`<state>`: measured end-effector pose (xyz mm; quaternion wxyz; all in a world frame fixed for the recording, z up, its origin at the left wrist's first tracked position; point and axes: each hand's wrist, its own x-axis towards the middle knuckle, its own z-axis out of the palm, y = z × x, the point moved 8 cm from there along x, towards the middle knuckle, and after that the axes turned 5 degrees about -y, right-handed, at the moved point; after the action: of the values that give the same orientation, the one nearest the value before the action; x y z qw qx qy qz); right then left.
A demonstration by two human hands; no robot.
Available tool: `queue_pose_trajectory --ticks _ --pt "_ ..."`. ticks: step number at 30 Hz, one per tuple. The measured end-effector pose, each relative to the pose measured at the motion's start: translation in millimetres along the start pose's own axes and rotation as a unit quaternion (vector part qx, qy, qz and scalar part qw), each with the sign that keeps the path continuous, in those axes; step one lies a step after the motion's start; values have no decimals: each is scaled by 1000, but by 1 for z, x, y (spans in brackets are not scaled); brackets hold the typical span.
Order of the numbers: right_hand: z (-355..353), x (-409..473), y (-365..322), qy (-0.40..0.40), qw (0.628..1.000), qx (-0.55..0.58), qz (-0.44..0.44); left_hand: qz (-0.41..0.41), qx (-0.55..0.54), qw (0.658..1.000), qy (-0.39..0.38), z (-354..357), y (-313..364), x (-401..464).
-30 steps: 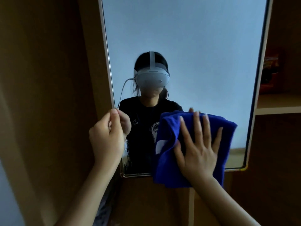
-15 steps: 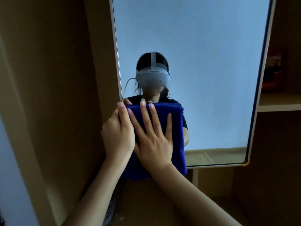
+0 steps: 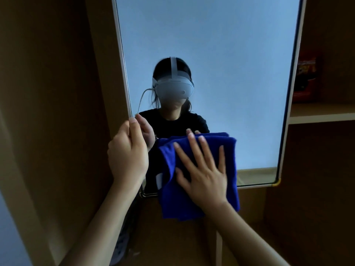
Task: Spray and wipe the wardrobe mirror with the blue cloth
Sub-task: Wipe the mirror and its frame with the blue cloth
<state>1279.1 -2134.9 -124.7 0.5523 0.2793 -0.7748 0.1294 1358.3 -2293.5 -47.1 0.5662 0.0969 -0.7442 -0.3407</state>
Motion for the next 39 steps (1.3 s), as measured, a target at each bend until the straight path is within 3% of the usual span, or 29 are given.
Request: queue_pose_trajectory --ticks 6,10,13,18,26,33,39 --pt "-8 -13 74 -5 999 -34 21 22 21 1000 -5 14 -4 -16" --pt "-10 -18 90 -4 999 -30 39 171 148 974 -10 27 9 -37" --pt "-12 -19 92 8 999 -26 44 224 225 948 -36 36 6 -42" --pt "-11 -21 95 1 998 -28 52 250 280 926 -31 30 0 -22" --pt "-18 -5 109 -11 998 -22 55 281 229 931 -44 29 11 2" --pt "-48 59 149 -10 992 -1 123 270 273 922 -46 34 21 8" --pt "-31 20 137 -14 986 15 163 279 258 924 -53 38 27 10"
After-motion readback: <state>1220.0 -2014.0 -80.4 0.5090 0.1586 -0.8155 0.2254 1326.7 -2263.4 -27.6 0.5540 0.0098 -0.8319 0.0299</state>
